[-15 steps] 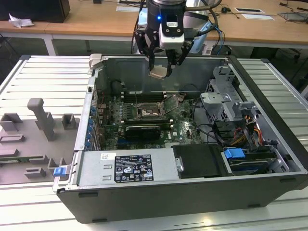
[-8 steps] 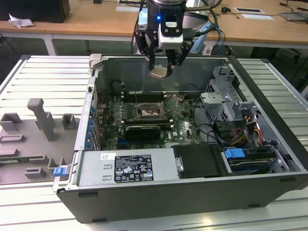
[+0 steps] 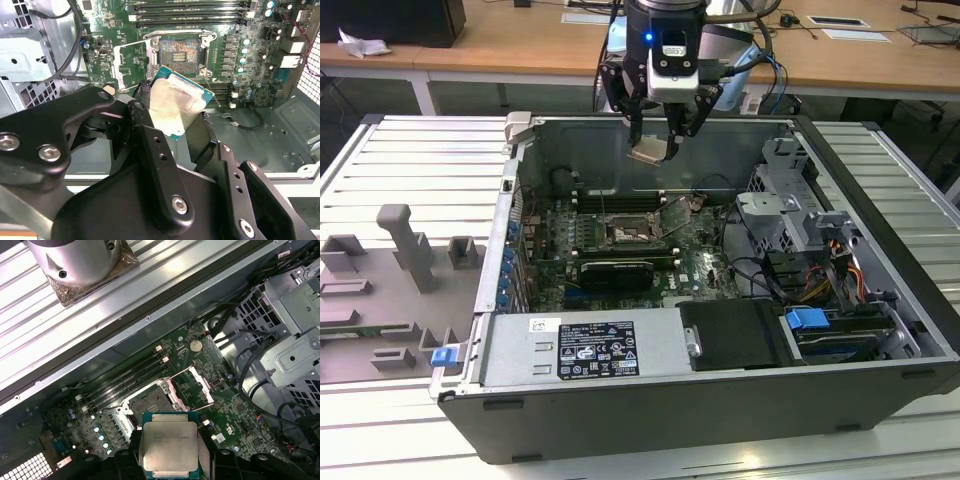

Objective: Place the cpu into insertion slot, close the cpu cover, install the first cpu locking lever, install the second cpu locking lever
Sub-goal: 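Place the cpu into insertion slot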

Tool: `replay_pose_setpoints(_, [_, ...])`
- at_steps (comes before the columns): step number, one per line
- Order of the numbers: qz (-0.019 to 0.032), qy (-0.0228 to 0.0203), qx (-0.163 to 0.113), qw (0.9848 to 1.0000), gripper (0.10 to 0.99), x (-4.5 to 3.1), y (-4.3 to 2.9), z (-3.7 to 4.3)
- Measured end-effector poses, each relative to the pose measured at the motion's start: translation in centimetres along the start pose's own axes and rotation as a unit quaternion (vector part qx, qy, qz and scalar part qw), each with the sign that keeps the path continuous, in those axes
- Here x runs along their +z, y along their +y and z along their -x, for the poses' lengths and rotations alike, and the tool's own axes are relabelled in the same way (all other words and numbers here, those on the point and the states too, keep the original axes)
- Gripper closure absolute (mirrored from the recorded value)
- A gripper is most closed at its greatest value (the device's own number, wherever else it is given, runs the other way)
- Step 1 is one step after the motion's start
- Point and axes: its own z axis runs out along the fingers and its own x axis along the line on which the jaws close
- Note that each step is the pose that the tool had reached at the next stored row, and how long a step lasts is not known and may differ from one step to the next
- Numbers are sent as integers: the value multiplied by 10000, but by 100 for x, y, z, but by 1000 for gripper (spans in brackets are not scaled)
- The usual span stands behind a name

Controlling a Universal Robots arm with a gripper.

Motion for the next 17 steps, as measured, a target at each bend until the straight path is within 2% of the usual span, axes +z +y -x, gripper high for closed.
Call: replay_pose_setpoints(17, [6, -25, 281, 9996, 561, 2, 0, 0])
